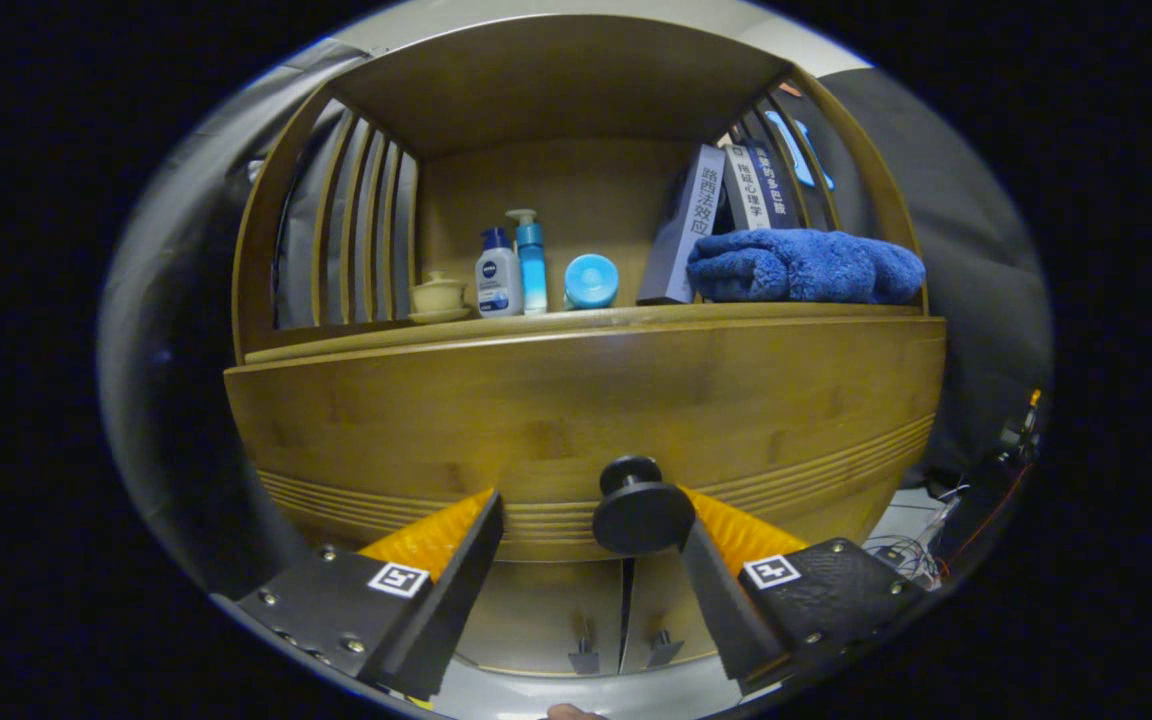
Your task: Pull open the drawer, take out the items inside it, and place them on the countertop above the cabinet.
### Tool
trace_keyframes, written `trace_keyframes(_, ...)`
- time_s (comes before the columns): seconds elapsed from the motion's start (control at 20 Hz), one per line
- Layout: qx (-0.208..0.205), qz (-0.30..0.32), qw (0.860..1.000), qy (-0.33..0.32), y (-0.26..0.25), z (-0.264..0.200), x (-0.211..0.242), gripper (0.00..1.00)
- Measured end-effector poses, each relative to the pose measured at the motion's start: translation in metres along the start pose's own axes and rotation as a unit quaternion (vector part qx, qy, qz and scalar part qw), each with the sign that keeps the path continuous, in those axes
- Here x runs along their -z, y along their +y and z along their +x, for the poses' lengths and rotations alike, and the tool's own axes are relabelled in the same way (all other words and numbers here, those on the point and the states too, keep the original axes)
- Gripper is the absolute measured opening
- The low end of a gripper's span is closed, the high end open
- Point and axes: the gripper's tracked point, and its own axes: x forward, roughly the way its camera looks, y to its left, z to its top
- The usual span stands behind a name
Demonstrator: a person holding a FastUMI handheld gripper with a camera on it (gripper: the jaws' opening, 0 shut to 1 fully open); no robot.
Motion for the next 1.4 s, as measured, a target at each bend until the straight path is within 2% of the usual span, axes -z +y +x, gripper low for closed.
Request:
trace_keyframes(0.45, -0.001, -0.013, 1.0, 0.002, -0.001, 0.002, 0.001, 0.98)
trace_keyframes(0.6, 0.003, -0.004, 0.999, 0.041, 0.001, 0.001, 0.025, 0.98)
trace_keyframes(0.85, 0.014, -0.016, 0.998, 0.056, 0.001, -0.024, 0.035, 0.98)
trace_keyframes(1.2, 0.013, 0.015, 0.999, 0.03, -0.011, -0.095, -0.017, 0.98)
trace_keyframes(1.4, 0.018, 0.005, 1.0, 0.023, -0.029, -0.134, -0.052, 0.98)
